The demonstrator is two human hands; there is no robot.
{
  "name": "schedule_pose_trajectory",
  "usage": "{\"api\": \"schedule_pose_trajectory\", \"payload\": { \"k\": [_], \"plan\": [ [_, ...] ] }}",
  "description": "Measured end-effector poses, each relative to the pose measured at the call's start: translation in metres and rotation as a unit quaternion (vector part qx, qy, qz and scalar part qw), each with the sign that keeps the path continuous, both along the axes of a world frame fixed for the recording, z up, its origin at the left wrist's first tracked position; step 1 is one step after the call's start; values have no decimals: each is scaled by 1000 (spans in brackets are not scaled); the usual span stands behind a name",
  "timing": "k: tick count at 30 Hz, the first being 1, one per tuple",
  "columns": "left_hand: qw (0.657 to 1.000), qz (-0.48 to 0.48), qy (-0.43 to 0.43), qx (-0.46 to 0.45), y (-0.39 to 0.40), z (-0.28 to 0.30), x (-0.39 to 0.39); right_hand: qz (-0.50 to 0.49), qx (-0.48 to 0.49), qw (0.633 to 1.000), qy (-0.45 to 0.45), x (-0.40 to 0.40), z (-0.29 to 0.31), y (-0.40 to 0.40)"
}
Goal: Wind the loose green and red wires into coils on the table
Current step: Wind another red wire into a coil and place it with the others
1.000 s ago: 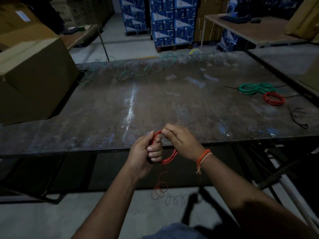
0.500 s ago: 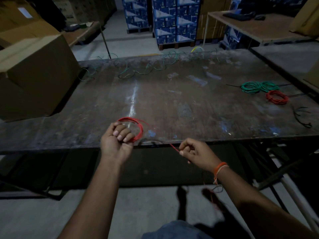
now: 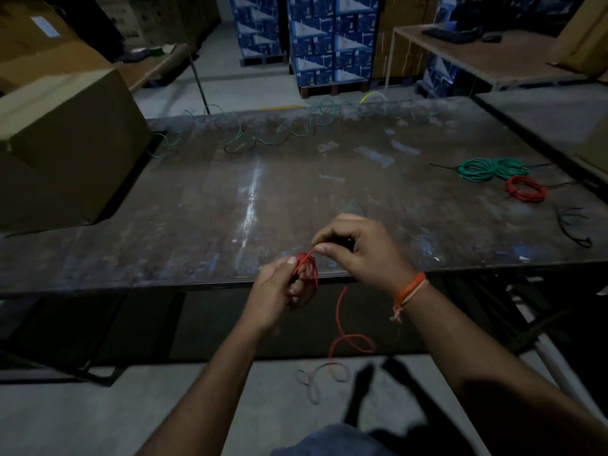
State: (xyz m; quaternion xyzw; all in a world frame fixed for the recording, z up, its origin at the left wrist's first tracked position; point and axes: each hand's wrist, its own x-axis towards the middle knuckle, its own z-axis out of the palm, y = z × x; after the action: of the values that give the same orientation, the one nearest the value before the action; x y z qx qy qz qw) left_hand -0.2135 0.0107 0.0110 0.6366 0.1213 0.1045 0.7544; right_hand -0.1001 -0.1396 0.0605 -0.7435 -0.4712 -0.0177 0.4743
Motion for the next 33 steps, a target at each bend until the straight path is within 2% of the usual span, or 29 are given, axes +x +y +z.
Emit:
{"api": "schedule_pose_trajectory", "payload": {
  "k": [2,4,6,10,14,17,18,20,22,23,25,27,28,30,33],
  "plan": [
    [998,-24,13,-56,3,7,-4,-13,14,1000,10,3,-4,0],
    [984,-44,-1,-174,6,12,-6,-21,11,999,38,5,-14,2],
    [955,-56,-24,-291,10,13,-6,-11,-19,995,98,3,-30,6],
    [891,-123,-45,-436,15,3,-8,-5,-92,978,187,-9,-57,6],
    [825,-176,-63,-534,19,-3,-13,-28,-117,973,199,-6,-65,5],
    [794,-177,-115,-570,23,5,-12,-33,-199,960,192,-4,-79,0],
    [803,-141,-131,-564,24,10,-9,-17,-244,950,193,-7,-82,-2],
    [865,-12,-142,-482,30,17,-1,37,-334,925,179,-18,-83,-7],
    [940,105,-130,-299,36,13,7,88,-378,916,98,-29,-72,-9],
    [966,135,-118,-187,38,7,10,97,-364,925,47,-33,-62,-8],
    [989,124,-85,0,33,-9,10,97,-276,956,-6,-37,-37,-4],
    [992,62,-57,97,21,-22,5,97,-198,975,-12,-33,-15,0],
    [994,32,-43,98,13,-25,3,100,-183,978,-10,-28,-8,1],
    [999,-16,-23,42,-2,-24,2,98,-172,980,2,-18,-3,4],
    [999,-12,-12,-45,-11,-20,4,80,-151,985,0,-7,-6,6]
  ]
}}
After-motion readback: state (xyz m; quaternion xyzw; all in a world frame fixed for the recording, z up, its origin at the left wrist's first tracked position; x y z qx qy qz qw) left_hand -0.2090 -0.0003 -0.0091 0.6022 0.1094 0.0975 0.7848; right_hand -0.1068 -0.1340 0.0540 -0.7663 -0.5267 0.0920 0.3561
